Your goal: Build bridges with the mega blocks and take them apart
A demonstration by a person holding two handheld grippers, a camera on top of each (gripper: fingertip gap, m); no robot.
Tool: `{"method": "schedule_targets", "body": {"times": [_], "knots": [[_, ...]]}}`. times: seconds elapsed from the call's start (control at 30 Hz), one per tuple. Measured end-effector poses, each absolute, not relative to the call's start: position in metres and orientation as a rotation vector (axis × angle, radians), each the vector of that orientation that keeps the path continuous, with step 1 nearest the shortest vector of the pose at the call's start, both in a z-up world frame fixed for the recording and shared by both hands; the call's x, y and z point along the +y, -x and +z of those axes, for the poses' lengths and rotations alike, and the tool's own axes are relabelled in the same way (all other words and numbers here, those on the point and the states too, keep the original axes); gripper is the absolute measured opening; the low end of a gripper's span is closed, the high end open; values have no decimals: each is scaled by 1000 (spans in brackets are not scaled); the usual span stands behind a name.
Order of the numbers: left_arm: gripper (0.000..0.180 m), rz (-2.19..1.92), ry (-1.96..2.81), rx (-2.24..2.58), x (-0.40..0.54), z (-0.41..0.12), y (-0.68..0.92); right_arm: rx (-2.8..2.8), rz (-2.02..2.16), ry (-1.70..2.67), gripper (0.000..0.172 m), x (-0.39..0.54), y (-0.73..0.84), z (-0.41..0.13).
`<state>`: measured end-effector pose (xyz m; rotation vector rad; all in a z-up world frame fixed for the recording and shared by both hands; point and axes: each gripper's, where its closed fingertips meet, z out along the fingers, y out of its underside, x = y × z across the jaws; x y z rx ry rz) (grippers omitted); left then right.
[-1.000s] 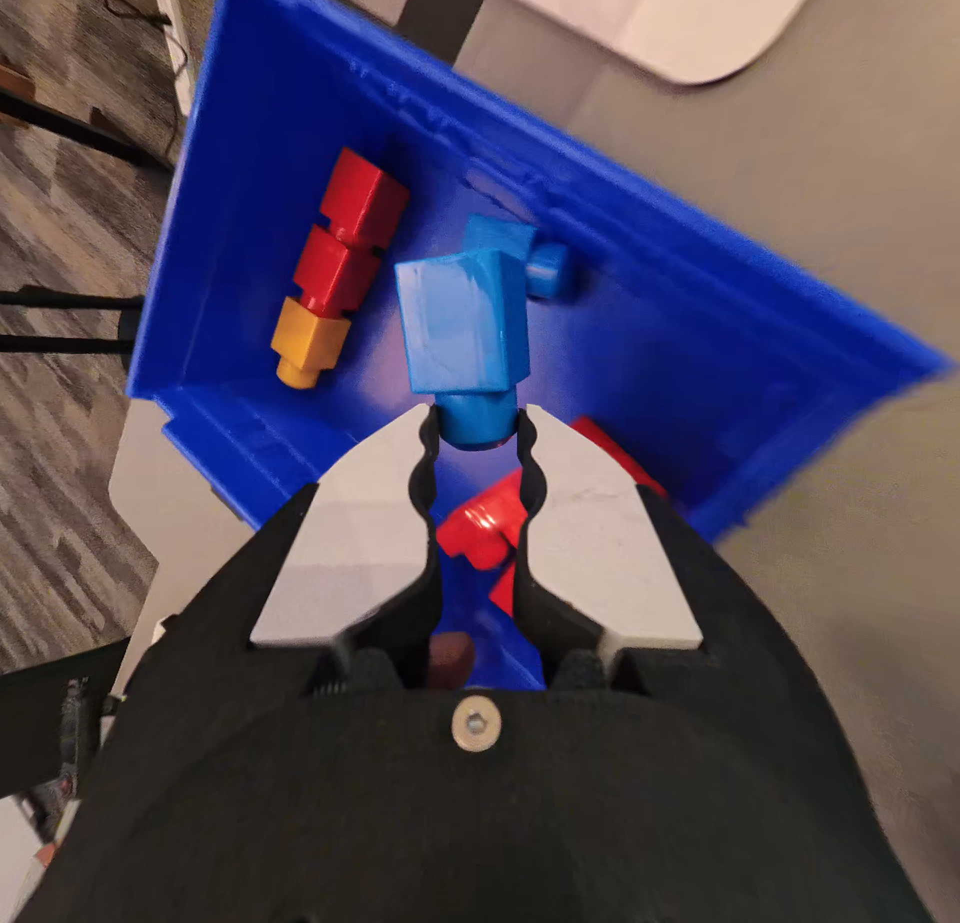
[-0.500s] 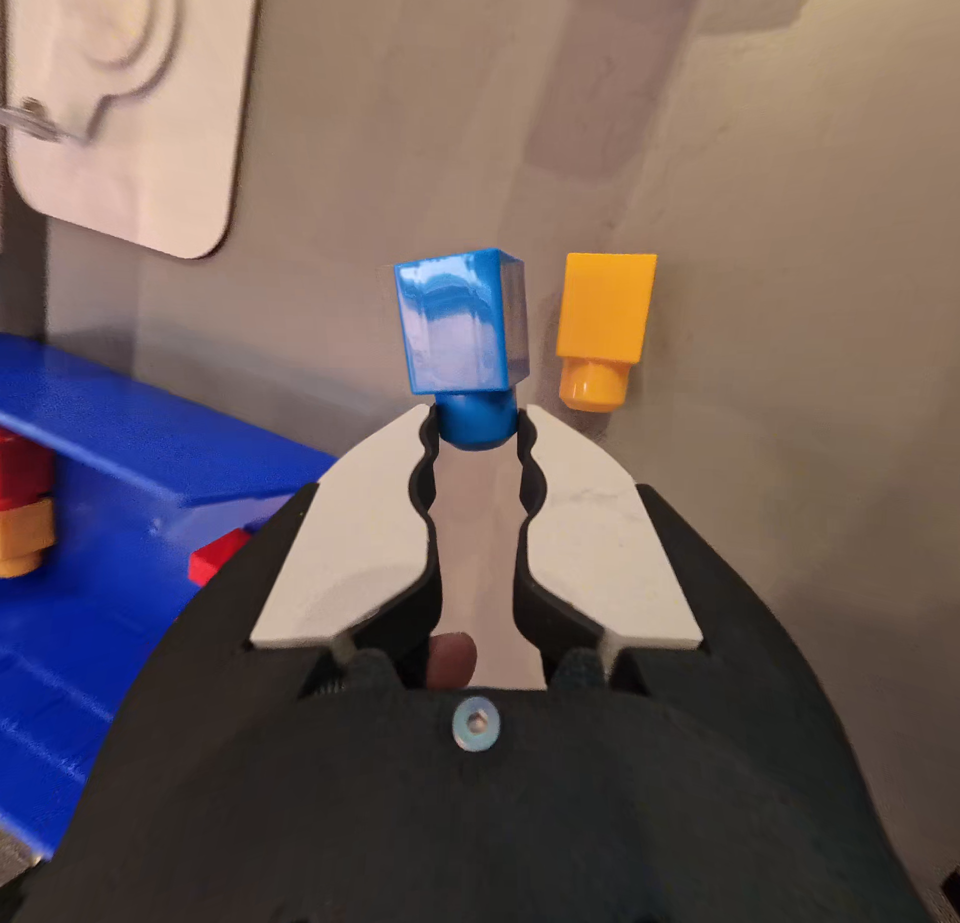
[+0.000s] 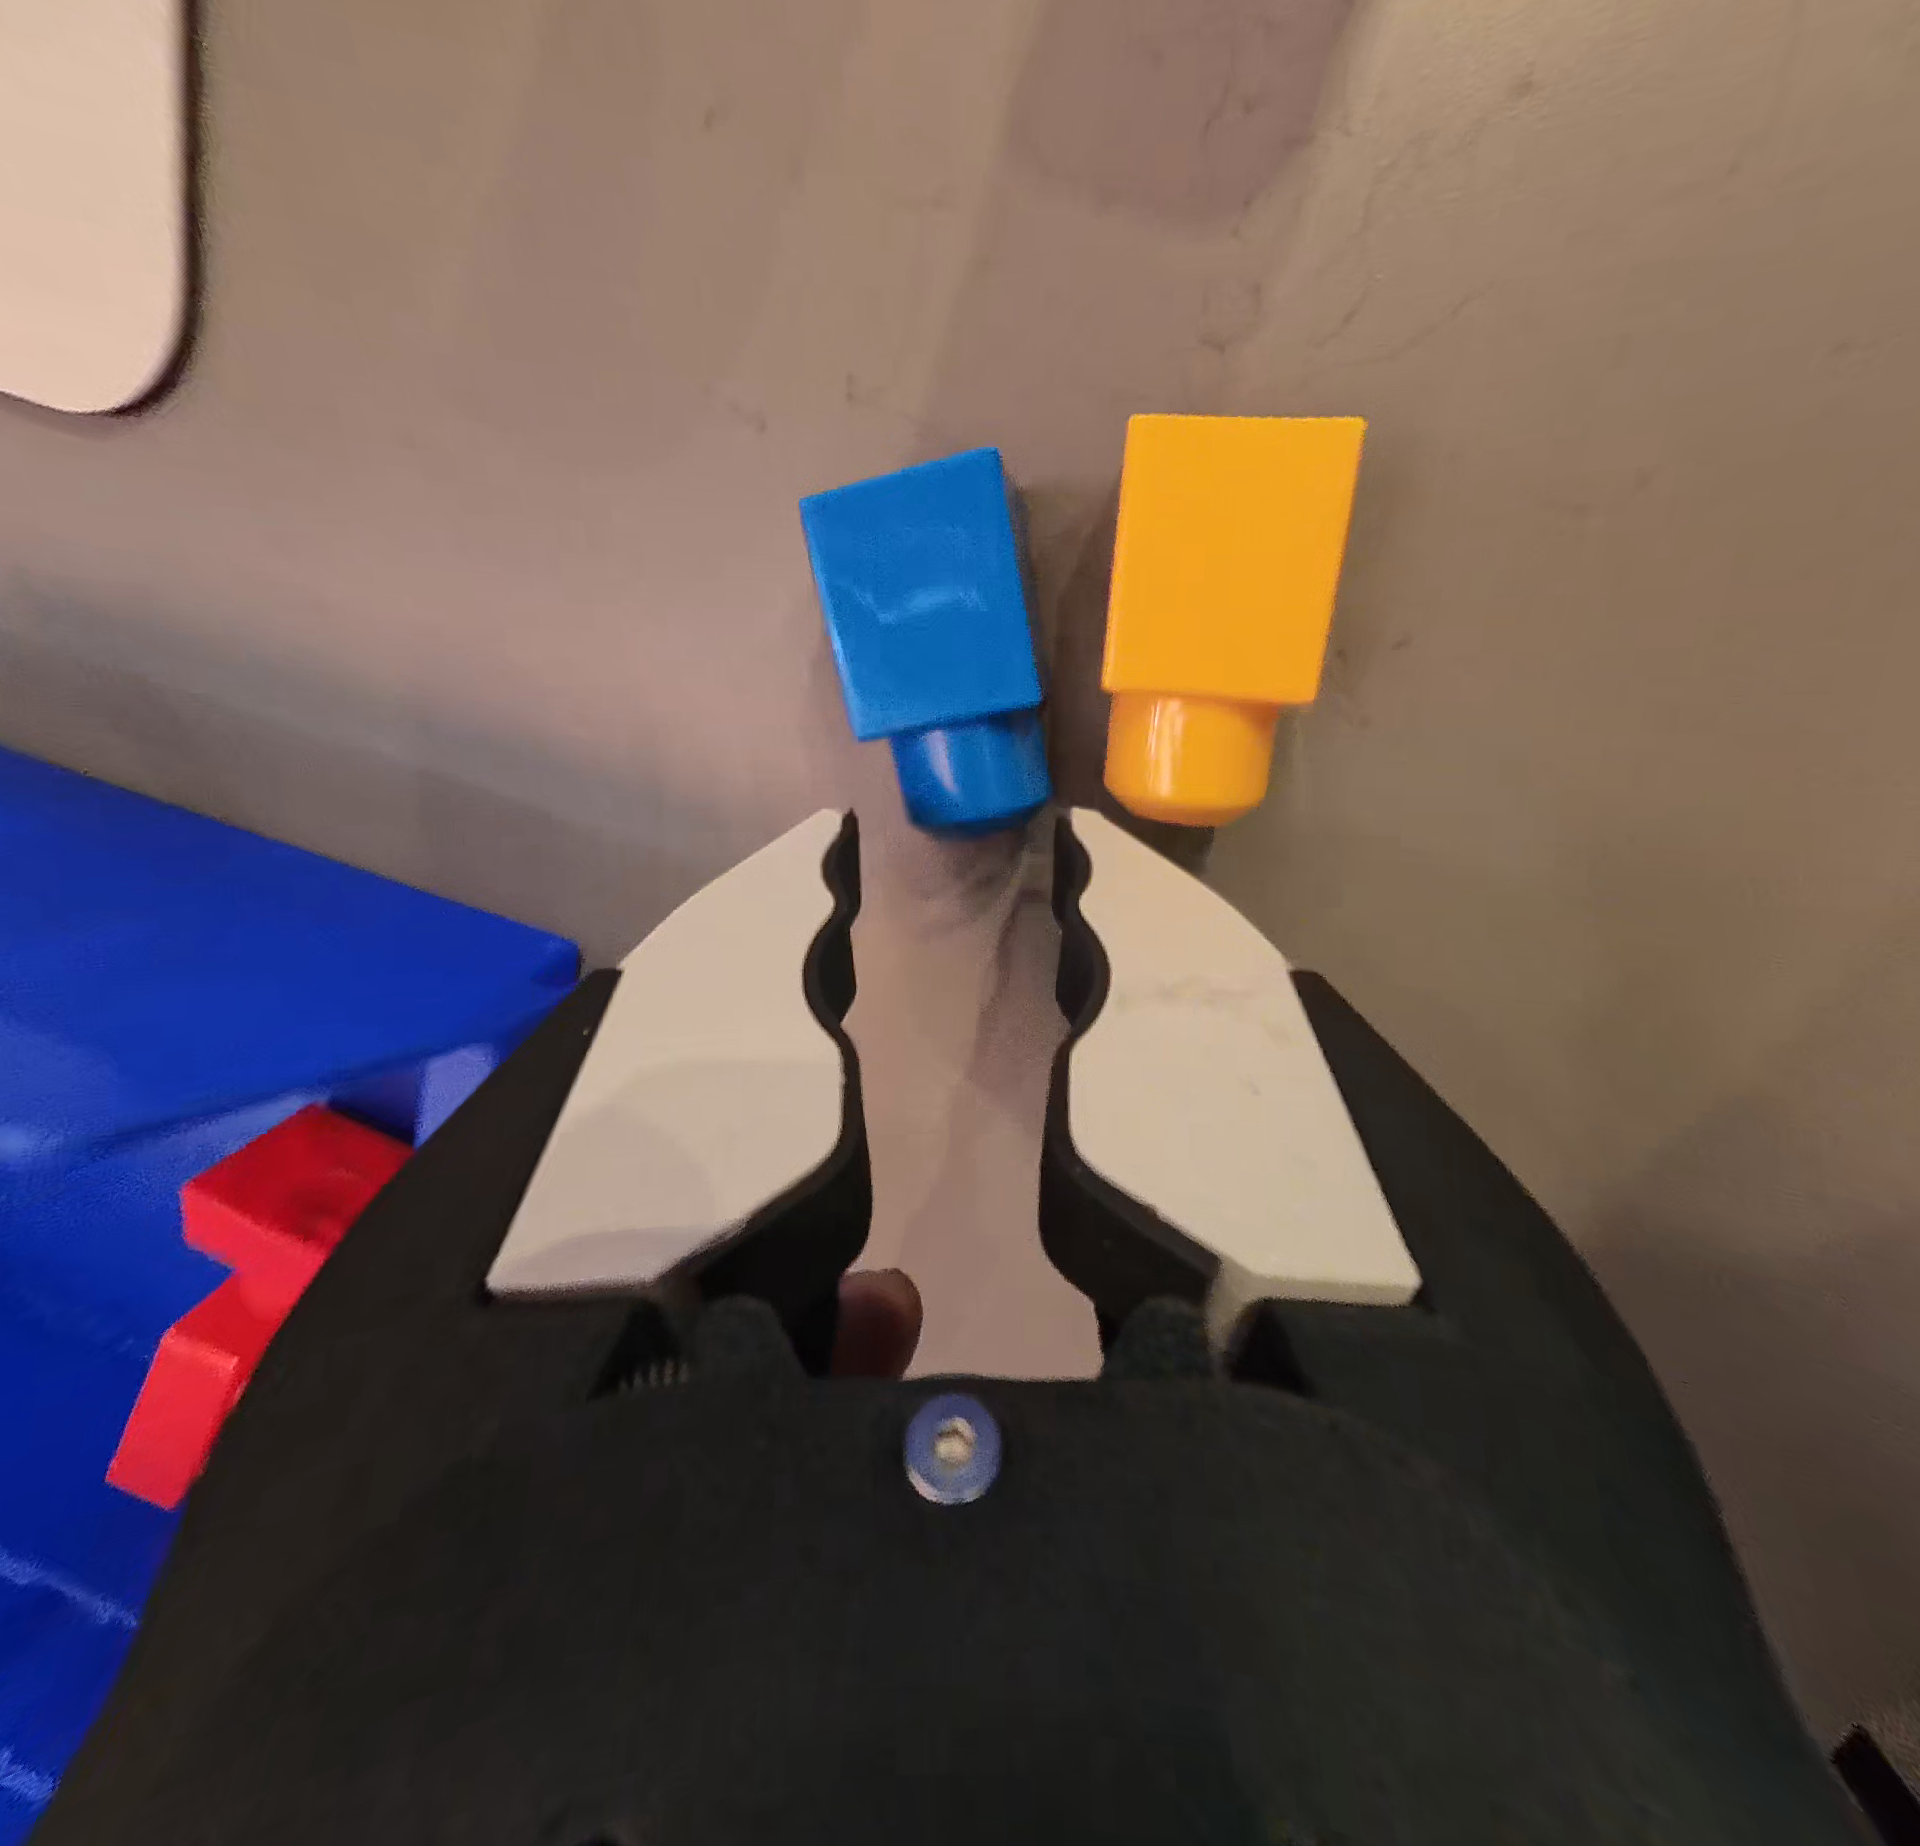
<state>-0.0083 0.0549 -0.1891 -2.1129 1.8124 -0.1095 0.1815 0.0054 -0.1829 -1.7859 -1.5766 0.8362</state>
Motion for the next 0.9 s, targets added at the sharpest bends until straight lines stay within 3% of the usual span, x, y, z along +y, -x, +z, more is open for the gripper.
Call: {"method": "schedule_targets", "body": {"times": [0.33,0.7,0.9], "knots": [[30,69,2201,1357,131,-101,97,-1575,841,1789,0,5,-181,-183],[39,119,2661,1284,184,-168,126,-1584,838,1788,1,4,-182,-184],[26,193,2687,1345,191,-178,127,-1586,845,1785,1,3,-183,-183]]}}
